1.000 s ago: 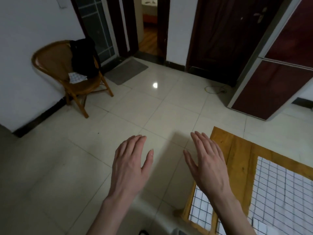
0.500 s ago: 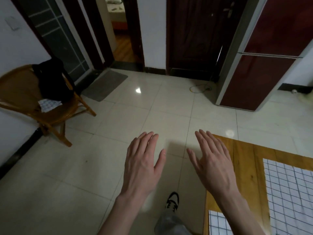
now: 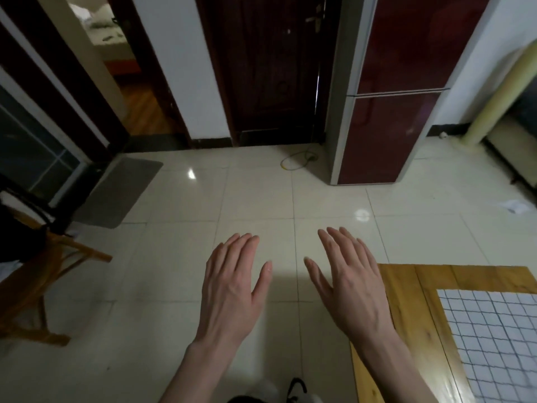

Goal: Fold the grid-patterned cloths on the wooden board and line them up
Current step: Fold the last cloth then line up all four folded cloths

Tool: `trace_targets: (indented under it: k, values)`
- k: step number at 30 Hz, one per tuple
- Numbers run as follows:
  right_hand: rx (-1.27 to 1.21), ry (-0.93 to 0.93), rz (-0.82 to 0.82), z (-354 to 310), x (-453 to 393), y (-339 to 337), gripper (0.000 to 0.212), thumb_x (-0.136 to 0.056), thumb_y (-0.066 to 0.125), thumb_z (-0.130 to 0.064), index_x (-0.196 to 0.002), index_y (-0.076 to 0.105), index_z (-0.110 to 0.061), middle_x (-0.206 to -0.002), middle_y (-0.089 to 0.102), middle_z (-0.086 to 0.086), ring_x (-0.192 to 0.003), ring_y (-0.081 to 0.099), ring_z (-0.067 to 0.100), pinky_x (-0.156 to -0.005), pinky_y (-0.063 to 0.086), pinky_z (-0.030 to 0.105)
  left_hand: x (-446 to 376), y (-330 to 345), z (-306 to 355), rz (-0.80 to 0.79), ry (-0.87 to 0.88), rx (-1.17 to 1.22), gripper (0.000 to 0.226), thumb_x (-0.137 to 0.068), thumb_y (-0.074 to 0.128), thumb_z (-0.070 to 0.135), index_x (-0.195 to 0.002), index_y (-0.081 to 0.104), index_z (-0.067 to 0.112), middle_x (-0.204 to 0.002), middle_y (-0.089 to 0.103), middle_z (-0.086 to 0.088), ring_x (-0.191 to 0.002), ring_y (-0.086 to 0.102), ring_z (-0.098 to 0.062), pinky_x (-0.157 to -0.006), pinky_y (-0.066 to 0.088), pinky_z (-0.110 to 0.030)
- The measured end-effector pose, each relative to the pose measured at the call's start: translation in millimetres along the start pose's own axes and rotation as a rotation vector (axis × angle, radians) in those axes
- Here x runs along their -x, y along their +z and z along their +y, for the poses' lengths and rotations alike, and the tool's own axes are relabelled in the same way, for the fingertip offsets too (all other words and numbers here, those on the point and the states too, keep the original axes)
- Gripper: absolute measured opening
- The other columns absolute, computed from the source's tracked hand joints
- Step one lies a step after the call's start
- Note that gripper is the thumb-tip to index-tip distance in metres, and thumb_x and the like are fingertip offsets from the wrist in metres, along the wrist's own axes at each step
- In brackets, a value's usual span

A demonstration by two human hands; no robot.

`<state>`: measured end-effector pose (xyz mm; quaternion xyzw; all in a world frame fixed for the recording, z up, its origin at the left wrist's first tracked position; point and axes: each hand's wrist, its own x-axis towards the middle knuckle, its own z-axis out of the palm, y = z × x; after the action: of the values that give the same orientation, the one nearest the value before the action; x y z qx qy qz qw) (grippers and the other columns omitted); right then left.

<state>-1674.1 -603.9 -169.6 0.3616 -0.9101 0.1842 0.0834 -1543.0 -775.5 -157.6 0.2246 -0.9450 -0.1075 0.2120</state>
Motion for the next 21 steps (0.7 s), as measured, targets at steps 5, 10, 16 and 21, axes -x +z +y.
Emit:
trace_targets:
  k: [5, 10, 16, 21]
  values:
    - [0.041, 0.045, -0.031, 17.7, -51.2, 17.3, 0.064, -0.108, 0.035, -0.057, -0.154, 0.047, -0.014, -0.158, 0.05, 0.008, -0.153, 0.036, 0.024, -0.127, 0.026, 0.042, -70.5, 25.2, -9.3, -0.016, 0.044, 0.024, 0.052, -0.106, 0.041, 0.046, -0.143, 0.058, 0.013, -0.144, 0.06, -0.003, -0.139, 0.049, -0.02, -0.118, 0.036, -0.037]
    - [0.094, 0.109, -0.037, 39.6, -111.7, 38.5, 0.063, -0.108, 0.035, -0.056, -0.152, 0.05, -0.014, -0.157, 0.051, 0.008, -0.153, 0.037, 0.023, -0.126, 0.031, 0.045, -150.6, 62.5, -21.4, -0.054, 0.109, 0.063, 0.051, -0.106, 0.041, 0.045, -0.141, 0.059, 0.013, -0.143, 0.061, -0.003, -0.138, 0.05, -0.02, -0.118, 0.035, -0.035]
    - [0.167, 0.225, -0.003, 58.6, -207.6, 60.5, 0.063, -0.108, 0.035, -0.057, -0.152, 0.05, -0.015, -0.156, 0.053, 0.006, -0.15, 0.041, 0.022, -0.126, 0.028, 0.042, -265.6, 103.8, -51.7, -0.108, 0.209, 0.12, 0.053, -0.106, 0.041, 0.047, -0.142, 0.06, 0.013, -0.143, 0.061, -0.002, -0.138, 0.05, -0.019, -0.118, 0.039, -0.039]
    - [0.204, 0.354, 0.01, 64.7, -286.7, 80.9, 0.065, -0.107, 0.032, -0.059, -0.15, 0.053, -0.016, -0.153, 0.055, 0.006, -0.148, 0.044, 0.023, -0.125, 0.028, 0.04, -360.2, 127.7, -66.5, -0.148, 0.318, 0.155, 0.051, -0.106, 0.041, 0.046, -0.142, 0.059, 0.014, -0.143, 0.06, 0.0, -0.138, 0.049, -0.017, -0.118, 0.032, -0.032]
